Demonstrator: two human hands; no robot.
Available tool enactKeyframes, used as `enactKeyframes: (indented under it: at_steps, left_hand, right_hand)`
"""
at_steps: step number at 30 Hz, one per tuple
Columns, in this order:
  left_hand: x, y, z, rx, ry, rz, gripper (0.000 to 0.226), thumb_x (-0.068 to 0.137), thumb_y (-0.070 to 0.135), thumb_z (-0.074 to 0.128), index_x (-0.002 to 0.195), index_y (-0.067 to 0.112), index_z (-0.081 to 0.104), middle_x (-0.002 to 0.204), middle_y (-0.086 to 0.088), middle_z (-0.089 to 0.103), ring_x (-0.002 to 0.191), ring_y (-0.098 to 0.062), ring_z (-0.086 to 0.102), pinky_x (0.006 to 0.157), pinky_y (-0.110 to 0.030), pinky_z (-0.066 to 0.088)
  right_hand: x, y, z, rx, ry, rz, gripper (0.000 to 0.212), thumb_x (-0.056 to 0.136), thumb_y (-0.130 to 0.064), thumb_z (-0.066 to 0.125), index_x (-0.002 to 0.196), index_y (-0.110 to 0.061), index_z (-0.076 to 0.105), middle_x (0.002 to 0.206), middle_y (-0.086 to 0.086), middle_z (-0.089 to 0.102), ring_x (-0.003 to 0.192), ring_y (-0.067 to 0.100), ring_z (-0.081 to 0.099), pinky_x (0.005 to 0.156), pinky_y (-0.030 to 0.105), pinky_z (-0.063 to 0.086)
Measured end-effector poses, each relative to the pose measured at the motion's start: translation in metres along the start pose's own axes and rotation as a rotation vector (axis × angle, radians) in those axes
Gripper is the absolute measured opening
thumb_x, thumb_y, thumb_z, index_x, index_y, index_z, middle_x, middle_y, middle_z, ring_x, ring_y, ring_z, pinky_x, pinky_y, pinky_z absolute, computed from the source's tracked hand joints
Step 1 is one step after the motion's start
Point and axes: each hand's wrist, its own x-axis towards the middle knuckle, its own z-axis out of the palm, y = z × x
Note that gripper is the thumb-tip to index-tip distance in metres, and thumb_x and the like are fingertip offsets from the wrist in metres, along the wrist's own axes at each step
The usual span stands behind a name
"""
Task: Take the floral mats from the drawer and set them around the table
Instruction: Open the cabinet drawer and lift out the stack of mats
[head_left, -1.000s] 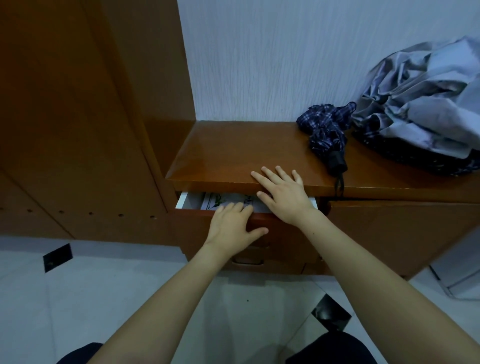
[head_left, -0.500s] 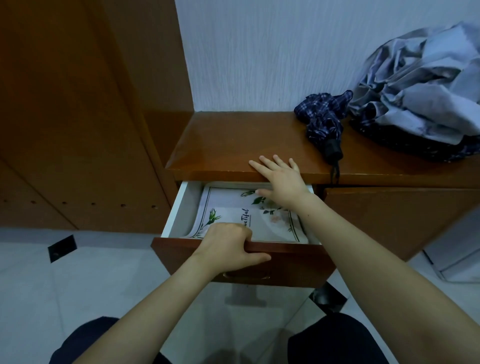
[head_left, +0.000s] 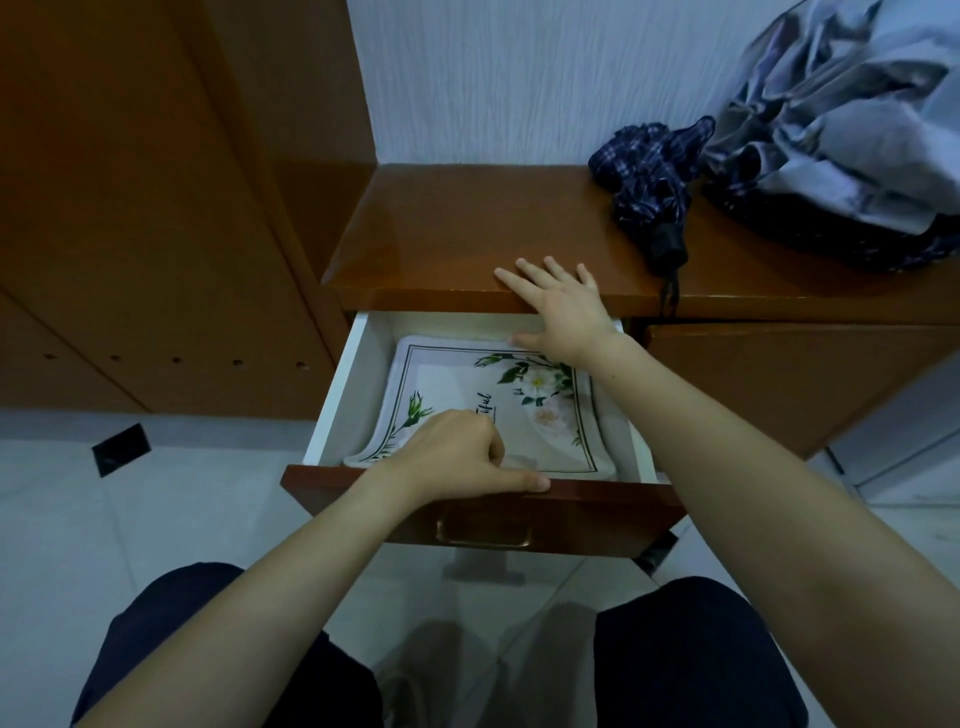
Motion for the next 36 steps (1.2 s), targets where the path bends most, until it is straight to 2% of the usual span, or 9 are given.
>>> enactKeyframes:
  at_steps: [4, 7, 11, 13, 16, 19, 22, 29, 36]
  left_hand:
    - [-0.011, 0.003, 0.004, 0.001, 0.015, 0.012, 0.072, 0.068, 0.080, 0.053, 0.046, 0.013, 0.039, 0.044, -0.001, 0.029, 0.041, -0.013, 0.032, 0.045, -0.027, 0.023]
    - [-0.022, 0.008, 0.008, 0.034, 0.031, 0.003, 0.070, 0.068, 0.080, 0.052, 0.048, 0.013, 0.044, 0.044, 0.001, 0.037, 0.043, -0.011, 0.039, 0.045, -0.025, 0.027]
    - [-0.037, 0.010, 0.016, 0.121, 0.094, 0.076, 0.068, 0.076, 0.080, 0.038, 0.061, 0.015, 0.048, 0.055, 0.002, 0.050, 0.053, -0.011, 0.048, 0.049, -0.028, 0.033]
    - [-0.046, 0.009, 0.022, 0.188, 0.149, 0.153, 0.063, 0.079, 0.079, 0.031, 0.069, 0.020, 0.050, 0.064, 0.006, 0.050, 0.061, -0.011, 0.050, 0.052, -0.029, 0.034]
    - [-0.061, 0.008, 0.033, 0.252, 0.264, 0.208, 0.056, 0.078, 0.076, 0.041, 0.078, 0.022, 0.056, 0.070, 0.007, 0.050, 0.065, -0.014, 0.051, 0.054, -0.027, 0.033]
    - [-0.073, 0.008, 0.045, 0.204, 0.430, 0.117, 0.049, 0.078, 0.067, 0.054, 0.074, 0.018, 0.059, 0.069, 0.005, 0.054, 0.064, -0.015, 0.053, 0.054, -0.027, 0.038]
    - [-0.081, 0.012, 0.052, 0.157, 0.502, 0.026, 0.046, 0.078, 0.064, 0.058, 0.076, 0.019, 0.062, 0.071, 0.006, 0.057, 0.066, -0.015, 0.055, 0.056, -0.028, 0.041]
    - [-0.087, 0.022, 0.054, 0.108, 0.524, -0.033, 0.044, 0.077, 0.063, 0.057, 0.070, 0.020, 0.059, 0.067, 0.008, 0.055, 0.063, -0.014, 0.052, 0.059, -0.022, 0.032]
    - [-0.094, 0.024, 0.053, 0.090, 0.497, -0.039, 0.044, 0.077, 0.064, 0.056, 0.070, 0.020, 0.060, 0.068, 0.008, 0.055, 0.065, -0.014, 0.053, 0.060, -0.022, 0.032]
  right_hand:
    - [0.000, -0.001, 0.002, -0.004, 0.017, 0.009, 0.084, 0.085, -0.055, 0.059, 0.151, -0.041, 0.008, 0.160, -0.005, 0.012, 0.147, 0.027, 0.010, 0.117, 0.055, 0.006]
    - [0.000, -0.001, 0.003, -0.010, 0.025, 0.009, 0.082, 0.086, -0.056, 0.058, 0.150, -0.041, 0.009, 0.160, -0.004, 0.013, 0.147, 0.027, 0.010, 0.117, 0.055, 0.006]
    - [0.000, -0.001, 0.003, -0.010, 0.019, 0.010, 0.080, 0.087, -0.056, 0.055, 0.151, -0.041, 0.008, 0.160, -0.004, 0.012, 0.147, 0.027, 0.009, 0.117, 0.054, 0.005]
    - [0.000, -0.001, 0.003, -0.011, 0.017, 0.009, 0.080, 0.088, -0.057, 0.054, 0.151, -0.040, 0.008, 0.160, -0.004, 0.012, 0.147, 0.028, 0.009, 0.117, 0.055, 0.005]
    - [-0.001, -0.001, 0.003, -0.019, 0.022, 0.004, 0.080, 0.088, -0.057, 0.054, 0.151, -0.040, 0.008, 0.160, -0.003, 0.012, 0.147, 0.028, 0.009, 0.117, 0.055, 0.006]
    - [-0.001, -0.001, 0.003, -0.023, 0.030, 0.000, 0.080, 0.088, -0.056, 0.054, 0.151, -0.039, 0.008, 0.160, -0.003, 0.013, 0.147, 0.028, 0.010, 0.116, 0.055, 0.006]
    - [-0.001, -0.001, 0.004, -0.029, 0.033, 0.001, 0.080, 0.088, -0.057, 0.053, 0.151, -0.039, 0.008, 0.160, -0.003, 0.013, 0.147, 0.028, 0.010, 0.116, 0.055, 0.006]
    - [-0.001, 0.000, 0.005, -0.022, 0.036, 0.001, 0.079, 0.088, -0.057, 0.053, 0.151, -0.039, 0.009, 0.160, -0.003, 0.014, 0.147, 0.029, 0.010, 0.116, 0.056, 0.006]
    - [-0.002, -0.001, 0.004, -0.019, 0.032, -0.003, 0.079, 0.088, -0.056, 0.054, 0.151, -0.039, 0.009, 0.160, -0.003, 0.014, 0.147, 0.029, 0.010, 0.116, 0.056, 0.006]
